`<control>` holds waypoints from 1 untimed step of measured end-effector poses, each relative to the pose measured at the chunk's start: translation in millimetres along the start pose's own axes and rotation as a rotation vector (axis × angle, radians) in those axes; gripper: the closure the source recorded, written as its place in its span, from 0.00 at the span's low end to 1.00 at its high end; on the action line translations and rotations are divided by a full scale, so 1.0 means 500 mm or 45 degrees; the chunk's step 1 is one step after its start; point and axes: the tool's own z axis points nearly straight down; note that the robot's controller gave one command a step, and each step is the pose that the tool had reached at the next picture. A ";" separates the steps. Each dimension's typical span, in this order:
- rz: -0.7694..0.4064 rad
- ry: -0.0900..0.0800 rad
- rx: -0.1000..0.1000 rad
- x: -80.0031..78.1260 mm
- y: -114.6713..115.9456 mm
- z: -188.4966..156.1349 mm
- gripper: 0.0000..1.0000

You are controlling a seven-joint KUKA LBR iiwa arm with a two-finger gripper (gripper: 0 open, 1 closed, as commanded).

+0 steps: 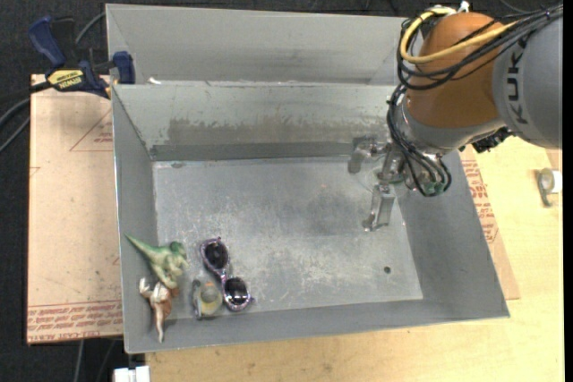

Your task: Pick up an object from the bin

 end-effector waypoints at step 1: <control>-0.047 0.003 0.000 -0.019 -0.105 0.124 0.00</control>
Offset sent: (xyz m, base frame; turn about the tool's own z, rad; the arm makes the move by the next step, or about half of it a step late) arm -0.0064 -0.0254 -0.0221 0.0566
